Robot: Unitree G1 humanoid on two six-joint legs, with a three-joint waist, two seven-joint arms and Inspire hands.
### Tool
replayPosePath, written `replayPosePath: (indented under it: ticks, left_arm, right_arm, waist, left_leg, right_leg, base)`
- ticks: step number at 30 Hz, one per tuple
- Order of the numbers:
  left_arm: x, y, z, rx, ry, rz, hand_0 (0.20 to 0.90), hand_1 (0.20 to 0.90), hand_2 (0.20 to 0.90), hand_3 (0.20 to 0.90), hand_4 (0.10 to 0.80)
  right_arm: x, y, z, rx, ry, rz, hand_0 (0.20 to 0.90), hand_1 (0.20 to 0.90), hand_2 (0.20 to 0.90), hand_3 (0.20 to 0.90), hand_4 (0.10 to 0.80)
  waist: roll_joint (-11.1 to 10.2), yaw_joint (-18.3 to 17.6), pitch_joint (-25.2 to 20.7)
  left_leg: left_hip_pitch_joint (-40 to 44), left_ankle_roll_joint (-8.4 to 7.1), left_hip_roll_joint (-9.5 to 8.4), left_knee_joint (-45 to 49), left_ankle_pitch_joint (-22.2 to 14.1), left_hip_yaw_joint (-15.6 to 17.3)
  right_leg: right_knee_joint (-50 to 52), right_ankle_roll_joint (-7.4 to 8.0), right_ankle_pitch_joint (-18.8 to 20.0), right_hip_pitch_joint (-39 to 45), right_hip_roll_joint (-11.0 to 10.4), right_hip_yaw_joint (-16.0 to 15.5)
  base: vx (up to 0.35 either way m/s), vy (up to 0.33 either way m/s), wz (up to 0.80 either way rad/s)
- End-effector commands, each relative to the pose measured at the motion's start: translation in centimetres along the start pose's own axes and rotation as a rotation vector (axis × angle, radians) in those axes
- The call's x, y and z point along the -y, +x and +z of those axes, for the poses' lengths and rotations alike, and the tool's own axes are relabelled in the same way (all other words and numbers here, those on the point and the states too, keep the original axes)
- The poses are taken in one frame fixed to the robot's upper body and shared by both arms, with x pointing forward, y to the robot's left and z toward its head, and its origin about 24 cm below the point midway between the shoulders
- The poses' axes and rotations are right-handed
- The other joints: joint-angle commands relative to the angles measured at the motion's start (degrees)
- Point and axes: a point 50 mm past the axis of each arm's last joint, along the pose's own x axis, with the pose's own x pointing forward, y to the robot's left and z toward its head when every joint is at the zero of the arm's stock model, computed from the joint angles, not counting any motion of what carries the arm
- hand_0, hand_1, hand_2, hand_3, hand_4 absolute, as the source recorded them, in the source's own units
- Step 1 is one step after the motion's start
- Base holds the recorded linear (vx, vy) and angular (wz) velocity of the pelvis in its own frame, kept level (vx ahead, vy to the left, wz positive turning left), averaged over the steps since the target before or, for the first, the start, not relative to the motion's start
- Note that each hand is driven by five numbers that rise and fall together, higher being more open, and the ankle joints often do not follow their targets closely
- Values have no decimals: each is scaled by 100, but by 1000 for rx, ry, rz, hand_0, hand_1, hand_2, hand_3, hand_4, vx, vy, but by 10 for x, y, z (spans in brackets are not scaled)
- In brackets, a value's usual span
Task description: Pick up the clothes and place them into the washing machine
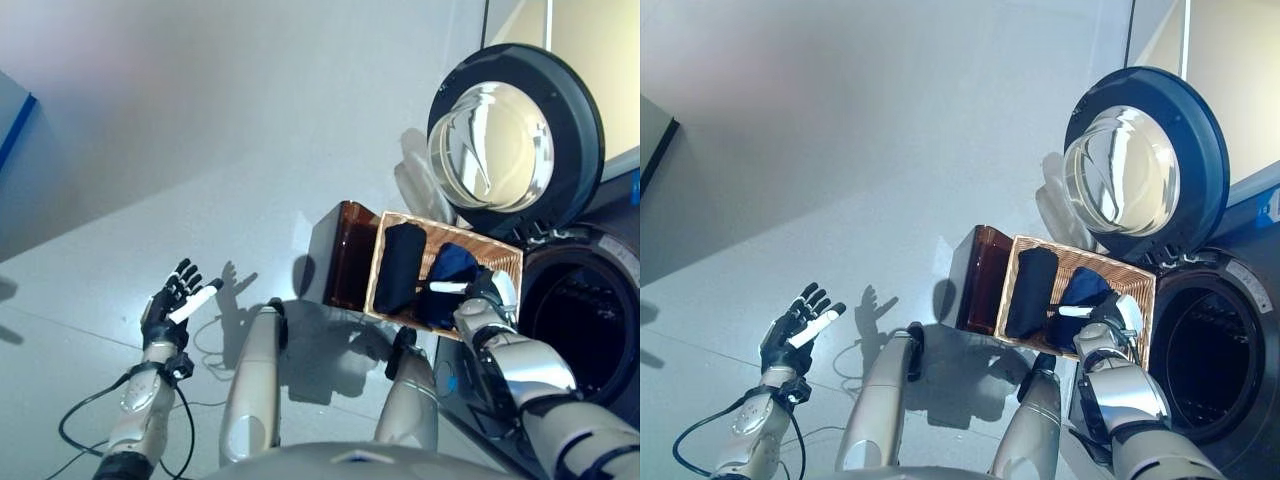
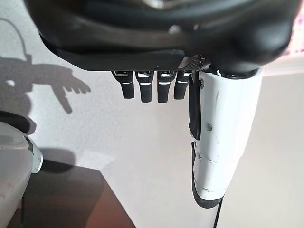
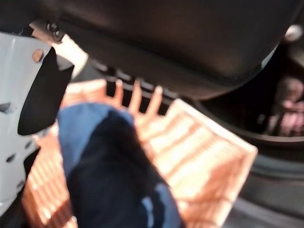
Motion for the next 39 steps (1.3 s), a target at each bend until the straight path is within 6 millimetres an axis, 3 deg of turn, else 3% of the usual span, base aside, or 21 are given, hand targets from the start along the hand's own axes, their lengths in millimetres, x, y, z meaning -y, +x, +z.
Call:
replayPosePath:
  ticks: [1,6,13,14,22,23,24,29,39]
  left_arm:
    - [-15,-2,35,156,36,8,900,900,900,900,800]
    - [-17,-5,40,182,15,25,900,900,900,900,800]
    - [-25,-12,45,202,4,45,900,900,900,900,800]
    - [-25,-13,45,202,2,49,900,900,900,900,800]
    - [-21,-14,48,226,-15,51,900,900,900,900,800]
    - [-21,-14,48,226,-15,51,900,900,900,900,800]
    - [-24,-16,49,235,-16,61,900,900,900,900,800]
    - [-32,-20,52,249,-15,94,900,900,900,900,800]
    - [-40,-22,53,248,-11,139,900,900,900,900,800]
  right_arm:
    - [15,4,-21,-49,-55,-45,900,900,900,900,800]
    - [3,0,-23,-46,-84,-13,900,900,900,900,800]
    - [19,4,-39,-84,-101,-53,900,900,900,900,800]
    - [18,4,-40,-81,-108,-52,900,900,900,900,800]
    - [-4,-3,-22,21,-189,2,900,900,900,900,800]
    - [-4,-3,-22,21,-190,2,450,450,450,450,478]
    - [-6,-4,-20,34,-219,5,200,200,200,200,300]
    - [-3,-3,-29,33,-260,0,200,200,200,200,300]
    - [-8,-5,-20,110,-254,-6,200,200,200,200,300]
  waist:
    - [130,82,-154]
    - [187,120,-161]
    - [262,142,-207]
    - [268,142,-215]
    - [277,116,-246]
    - [276,114,-250]
    - [288,113,-257]
    - [276,89,-277]
    - [146,-28,-329]
  left_leg:
    - [-123,-517,266,-278,471,-352]
    - [-368,-511,282,-68,424,-361]
    - [-715,-499,258,124,418,-393]
    - [-704,-516,293,285,172,-390]
    - [-970,-506,297,512,108,-387]
    - [-977,-506,296,516,106,-387]
    - [-1032,-507,273,589,85,-377]
    - [-1075,-505,289,748,10,-381]
    - [-1081,-506,341,739,-16,-380]
  right_leg:
    - [261,-243,166,-289,-69,332]
    - [619,-292,36,-620,-78,388]
    - [901,-302,-15,-1055,-83,463]
    - [1084,-282,-250,-1071,-78,467]
    - [1357,-278,-316,-1395,-73,554]
    - [1361,-277,-319,-1402,-74,556]
    - [1448,-280,-364,-1441,-80,572]
    - [1648,-294,-451,-1512,-83,598]
    - [1544,-301,-379,-1531,-33,619]
  base:
    - [0,0,0]
    - [-37,9,-2]
    - [-13,-3,5]
    - [67,-6,2]
    - [-8,4,3]
    - [0,0,0]
    - [0,0,0]
    - [-2,0,3]
    - [0,0,0]
